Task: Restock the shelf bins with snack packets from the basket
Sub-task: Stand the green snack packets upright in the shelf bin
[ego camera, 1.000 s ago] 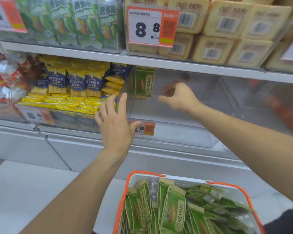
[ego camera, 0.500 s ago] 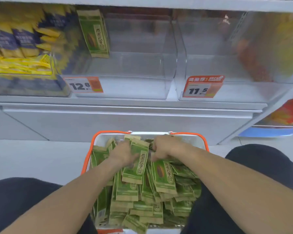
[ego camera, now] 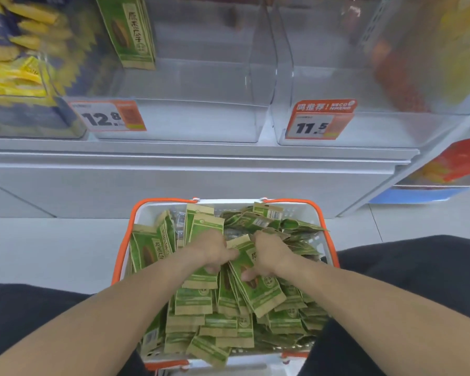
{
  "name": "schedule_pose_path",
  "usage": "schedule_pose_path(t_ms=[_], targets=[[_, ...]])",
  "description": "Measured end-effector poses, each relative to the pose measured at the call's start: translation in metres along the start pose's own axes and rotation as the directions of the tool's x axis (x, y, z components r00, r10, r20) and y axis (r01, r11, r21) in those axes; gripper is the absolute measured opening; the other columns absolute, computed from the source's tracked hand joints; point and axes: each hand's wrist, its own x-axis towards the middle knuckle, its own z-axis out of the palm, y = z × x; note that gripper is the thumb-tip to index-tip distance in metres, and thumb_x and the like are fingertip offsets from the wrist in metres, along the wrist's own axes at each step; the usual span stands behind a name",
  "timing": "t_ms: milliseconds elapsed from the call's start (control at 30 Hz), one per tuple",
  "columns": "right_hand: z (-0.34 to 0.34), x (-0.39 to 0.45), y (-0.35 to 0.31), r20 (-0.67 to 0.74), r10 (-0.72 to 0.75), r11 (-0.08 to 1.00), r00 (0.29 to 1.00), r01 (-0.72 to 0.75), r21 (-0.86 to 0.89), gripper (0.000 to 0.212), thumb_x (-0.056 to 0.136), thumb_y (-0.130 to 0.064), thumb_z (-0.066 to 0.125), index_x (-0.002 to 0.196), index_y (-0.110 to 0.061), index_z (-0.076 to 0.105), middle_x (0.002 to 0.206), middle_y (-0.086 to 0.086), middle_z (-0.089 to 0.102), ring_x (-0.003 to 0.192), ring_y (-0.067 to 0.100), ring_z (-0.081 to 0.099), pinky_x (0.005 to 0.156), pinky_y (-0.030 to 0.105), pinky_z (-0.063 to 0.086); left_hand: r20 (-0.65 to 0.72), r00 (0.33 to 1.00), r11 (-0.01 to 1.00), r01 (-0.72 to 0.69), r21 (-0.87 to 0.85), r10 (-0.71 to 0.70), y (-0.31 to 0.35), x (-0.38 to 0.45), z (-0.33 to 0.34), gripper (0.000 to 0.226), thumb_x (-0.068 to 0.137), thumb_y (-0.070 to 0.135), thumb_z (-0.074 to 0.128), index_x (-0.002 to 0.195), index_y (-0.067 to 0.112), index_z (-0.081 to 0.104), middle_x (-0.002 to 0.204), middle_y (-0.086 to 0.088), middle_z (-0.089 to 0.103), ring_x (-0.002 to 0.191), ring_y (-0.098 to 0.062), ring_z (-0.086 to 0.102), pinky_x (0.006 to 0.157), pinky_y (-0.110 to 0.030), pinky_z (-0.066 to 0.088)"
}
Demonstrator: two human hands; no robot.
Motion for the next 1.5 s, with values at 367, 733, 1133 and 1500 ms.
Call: schedule_pose_path(t_ms=[367,733,1133,1500], targets=[[-0.034,0.004,0.028,-0.055,0.026,0.693,0.998,0.022,0.720,0.019,0.085,0.006,0.070,0.098,-0.006,0.062,0.100,0.014,0.070,0.088,0.027,0.073,0.077,0.040,0.062,0.018,0.989,0.758,0.123,-0.641,-0.145,0.003,0.006,0.005,0.032,0.081,0.026,0.080,0.102,0.009,0.062,0.105,-0.011,0.072,0.081,-0.018,0.065,0.085,-0.034,0.058],[-0.012,0.000,0.050,-0.159,-0.080,0.997,0.984,0.080,-0.005,0.057,0.075,-0.032,0.085,0.126,-0.015,0.066,0.120,0.002,0.070,0.105,0.021,0.065,0.089,0.031,0.053,-0.119,0.978,0.863,0.090,-0.497,-0.171,0.008,0.004,-0.003,0.042,0.093,0.030,0.066,0.122,0.001,0.055,0.126,-0.017,0.062,0.098,-0.028,0.068,0.090,-0.039,0.057],[-0.020,-0.002,0.056,-0.082,-0.048,0.996,0.995,0.054,0.072,0.047,0.085,-0.042,0.075,0.118,-0.009,0.068,0.119,0.007,0.069,0.107,0.024,0.064,0.093,0.035,0.052,-0.069,0.981,0.819,0.113,-0.563,-0.183,0.008,0.006,-0.002,0.053,0.096,0.025,0.062,0.139,0.004,0.040,0.137,-0.018,0.056,0.075,-0.023,0.074,0.086,-0.047,0.059],[-0.018,0.009,0.059,-0.228,-0.053,0.997,0.972,0.040,-0.060,0.037,0.092,-0.013,0.066,0.058,-0.019,0.051,0.075,0.003,0.061,0.074,0.021,0.058,0.068,0.030,0.048,-0.029,0.980,0.749,0.132,-0.650,-0.198,0.005,0.003,-0.003,0.052,0.095,0.018,0.065,0.138,0.001,0.042,0.132,-0.022,0.059,0.077,-0.027,0.073,0.090,-0.051,0.056]])
